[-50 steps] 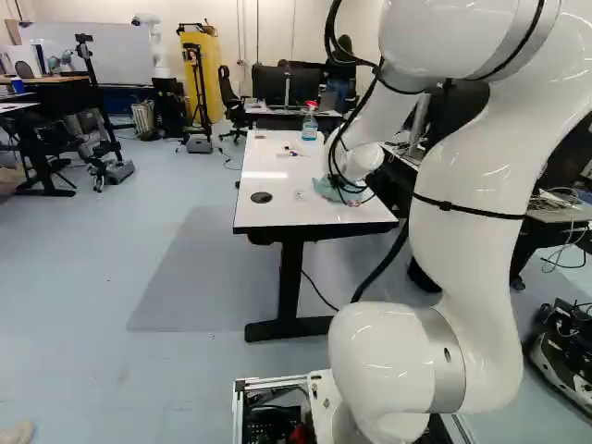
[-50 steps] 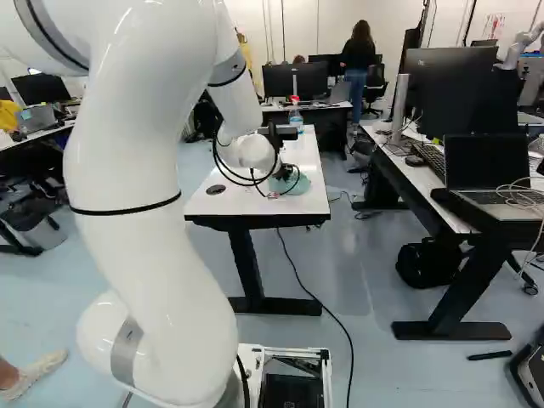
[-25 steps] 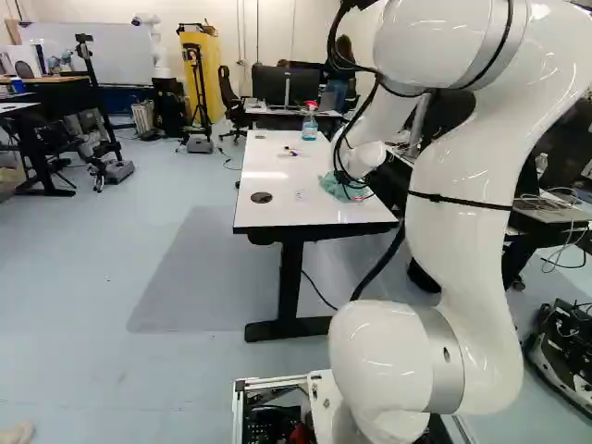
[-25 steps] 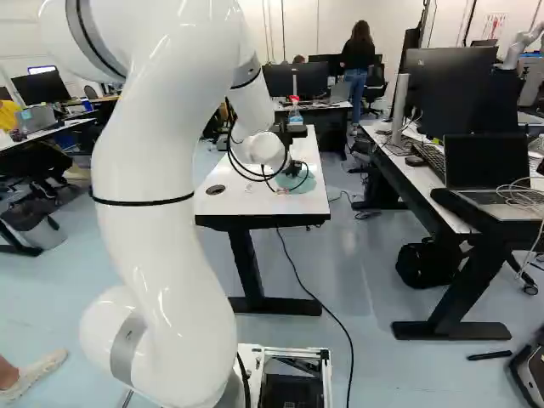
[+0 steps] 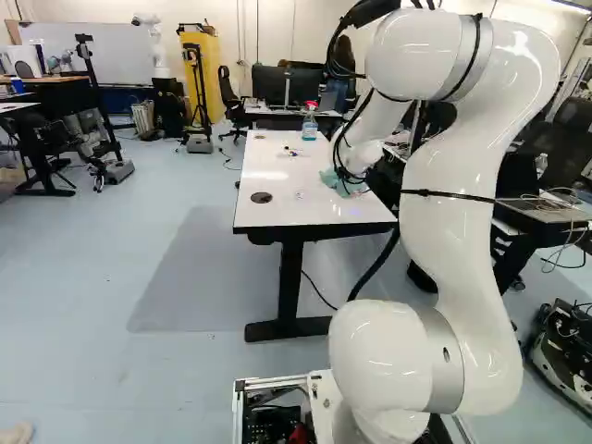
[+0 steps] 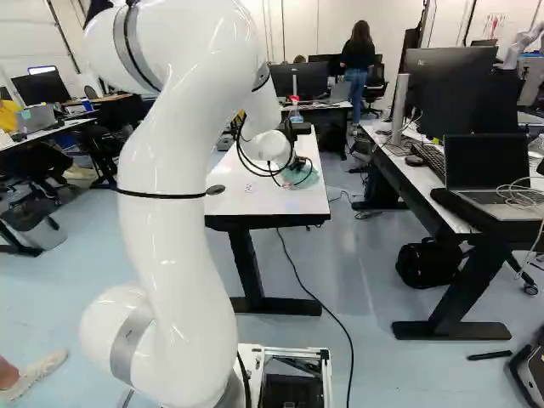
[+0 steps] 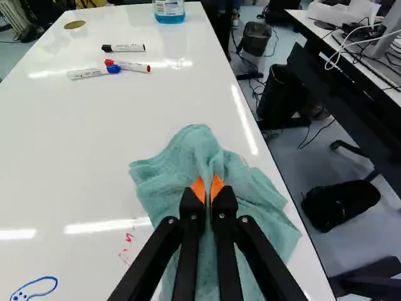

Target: Clean the table with the green towel

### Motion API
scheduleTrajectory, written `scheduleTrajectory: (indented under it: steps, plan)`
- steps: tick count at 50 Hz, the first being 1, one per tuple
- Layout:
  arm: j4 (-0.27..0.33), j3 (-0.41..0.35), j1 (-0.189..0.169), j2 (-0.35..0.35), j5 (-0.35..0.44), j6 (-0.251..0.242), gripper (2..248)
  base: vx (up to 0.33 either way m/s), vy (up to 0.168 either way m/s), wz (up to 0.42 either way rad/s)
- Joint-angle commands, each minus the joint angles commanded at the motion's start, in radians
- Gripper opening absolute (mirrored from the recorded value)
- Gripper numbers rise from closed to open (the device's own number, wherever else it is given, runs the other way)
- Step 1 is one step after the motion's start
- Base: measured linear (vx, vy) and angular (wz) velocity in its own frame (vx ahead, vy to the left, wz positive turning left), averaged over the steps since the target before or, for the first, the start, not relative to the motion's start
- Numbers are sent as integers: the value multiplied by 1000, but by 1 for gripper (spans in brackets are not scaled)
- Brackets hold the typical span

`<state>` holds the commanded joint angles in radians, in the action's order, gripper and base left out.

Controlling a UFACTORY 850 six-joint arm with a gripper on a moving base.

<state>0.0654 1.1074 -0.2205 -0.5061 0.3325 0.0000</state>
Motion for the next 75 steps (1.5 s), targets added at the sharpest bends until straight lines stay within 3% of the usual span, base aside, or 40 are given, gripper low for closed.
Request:
scheduleTrajectory:
  steps: [37,62,75]
  plan:
    - [0,-55,84,42,0,0,30,0,0,0]
    - [0,-186,75,146,0,0,30,0,0,0]
    - [0,-230,49,181,0,0,30,0,0,0]
